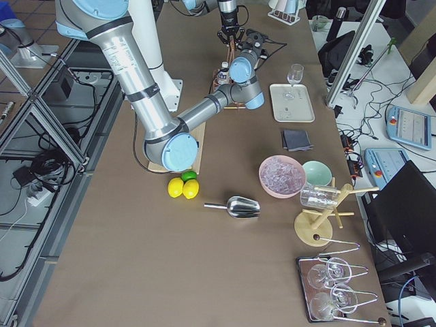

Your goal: Take tea from basket to plate

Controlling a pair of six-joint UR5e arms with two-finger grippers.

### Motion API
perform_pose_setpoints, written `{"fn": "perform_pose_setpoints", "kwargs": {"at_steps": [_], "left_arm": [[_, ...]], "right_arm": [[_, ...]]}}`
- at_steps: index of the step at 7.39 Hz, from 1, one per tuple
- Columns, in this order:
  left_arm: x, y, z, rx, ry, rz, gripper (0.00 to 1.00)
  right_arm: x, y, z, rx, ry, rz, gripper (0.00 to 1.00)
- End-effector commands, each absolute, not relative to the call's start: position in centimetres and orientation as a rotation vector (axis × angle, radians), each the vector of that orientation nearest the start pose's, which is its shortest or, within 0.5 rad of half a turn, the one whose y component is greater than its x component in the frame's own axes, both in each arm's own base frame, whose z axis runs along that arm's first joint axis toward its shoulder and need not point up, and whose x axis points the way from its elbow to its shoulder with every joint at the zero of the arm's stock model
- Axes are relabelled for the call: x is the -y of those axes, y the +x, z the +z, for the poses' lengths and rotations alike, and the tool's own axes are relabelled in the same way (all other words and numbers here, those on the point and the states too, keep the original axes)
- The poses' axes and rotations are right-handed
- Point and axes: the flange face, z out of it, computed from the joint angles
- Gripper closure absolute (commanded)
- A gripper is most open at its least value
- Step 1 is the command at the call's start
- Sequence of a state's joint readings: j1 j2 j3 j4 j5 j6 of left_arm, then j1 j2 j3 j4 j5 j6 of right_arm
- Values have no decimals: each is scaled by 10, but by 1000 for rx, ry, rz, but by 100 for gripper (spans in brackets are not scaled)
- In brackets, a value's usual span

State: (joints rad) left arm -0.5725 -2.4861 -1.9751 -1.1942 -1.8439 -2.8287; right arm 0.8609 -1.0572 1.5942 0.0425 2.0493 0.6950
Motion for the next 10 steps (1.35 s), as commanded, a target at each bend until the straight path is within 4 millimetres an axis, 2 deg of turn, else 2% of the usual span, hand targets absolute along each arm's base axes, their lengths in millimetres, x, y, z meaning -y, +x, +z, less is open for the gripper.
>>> {"fn": "perform_pose_setpoints", "kwargs": {"at_steps": [1, 2, 3, 4, 5, 6, 9, 10], "left_arm": [[399, 422, 17, -892, -618, -1543, 100], [398, 423, 17, -892, -618, -1542, 100], [398, 423, 17, -892, -617, -1542, 100], [397, 424, 18, -889, -619, -1541, 100], [397, 424, 18, -889, -618, -1542, 100], [397, 424, 18, -889, -618, -1542, 100], [398, 423, 19, -887, -616, -1544, 100], [398, 423, 19, -886, -617, -1544, 100]], "right_arm": [[527, -270, 218, 1449, 1466, -462, 100], [559, -276, 228, 1375, 1478, -431, 100], [602, -283, 247, 1283, 1472, -363, 100], [634, -297, 265, 1209, 1471, -290, 100], [648, -319, 287, 1165, 1457, -240, 100], [650, -340, 305, 1115, 1452, -183, 100], [661, -403, 301, 1014, 1484, -66, 100], [663, -416, 296, 1002, 1492, -38, 100]]}}
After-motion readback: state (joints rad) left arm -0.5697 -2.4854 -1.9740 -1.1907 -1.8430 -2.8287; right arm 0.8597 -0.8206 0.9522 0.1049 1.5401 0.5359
